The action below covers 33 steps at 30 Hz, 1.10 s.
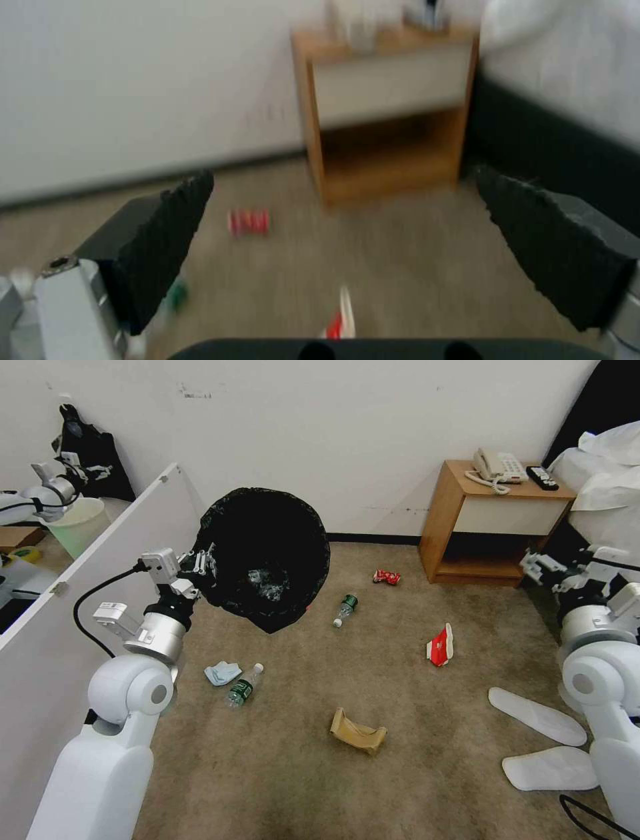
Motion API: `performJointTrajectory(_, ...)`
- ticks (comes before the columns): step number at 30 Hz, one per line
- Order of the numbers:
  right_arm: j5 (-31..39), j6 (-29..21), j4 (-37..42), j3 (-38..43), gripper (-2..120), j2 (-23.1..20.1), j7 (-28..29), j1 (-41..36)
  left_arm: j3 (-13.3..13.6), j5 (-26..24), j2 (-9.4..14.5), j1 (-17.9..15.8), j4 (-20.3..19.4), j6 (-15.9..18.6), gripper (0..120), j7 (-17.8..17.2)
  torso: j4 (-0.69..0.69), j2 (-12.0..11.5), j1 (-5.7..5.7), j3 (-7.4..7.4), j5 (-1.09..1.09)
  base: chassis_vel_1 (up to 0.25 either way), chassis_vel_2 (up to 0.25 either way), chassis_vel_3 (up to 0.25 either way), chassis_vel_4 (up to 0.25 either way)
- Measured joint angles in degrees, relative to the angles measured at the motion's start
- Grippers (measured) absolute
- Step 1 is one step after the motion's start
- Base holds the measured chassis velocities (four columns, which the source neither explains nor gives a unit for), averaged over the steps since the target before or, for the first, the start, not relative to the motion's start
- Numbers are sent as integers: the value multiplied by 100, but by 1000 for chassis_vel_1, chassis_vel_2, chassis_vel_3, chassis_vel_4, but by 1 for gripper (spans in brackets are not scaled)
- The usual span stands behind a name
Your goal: Pick up the trash bin, then pick up the garbage from the floor and place it into the trash bin.
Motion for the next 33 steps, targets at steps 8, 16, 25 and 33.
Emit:
performJointTrajectory(8,986,-793,114,87,100,-70,272,-300,-9,0,9,51,-11,0,3,7,0,0,0,0,0,0,0,0,0)
performJointTrajectory(16,1149,-774,-137,-420,100,-90,290,-369,-140,0,28,182,-87,0,3,9,2,0,0,0,0,0,0,0,0)
performJointTrajectory(25,1112,-739,-476,-822,100,-119,362,-491,-233,-18,40,270,-119,-2,3,12,0,0,0,0,0,0,0,0,0)
performJointTrajectory(33,1259,-721,-843,-1011,100,-119,721,-542,-268,-63,58,285,-122,-3,3,12,0,0,0,0,0,0,0,0,0)
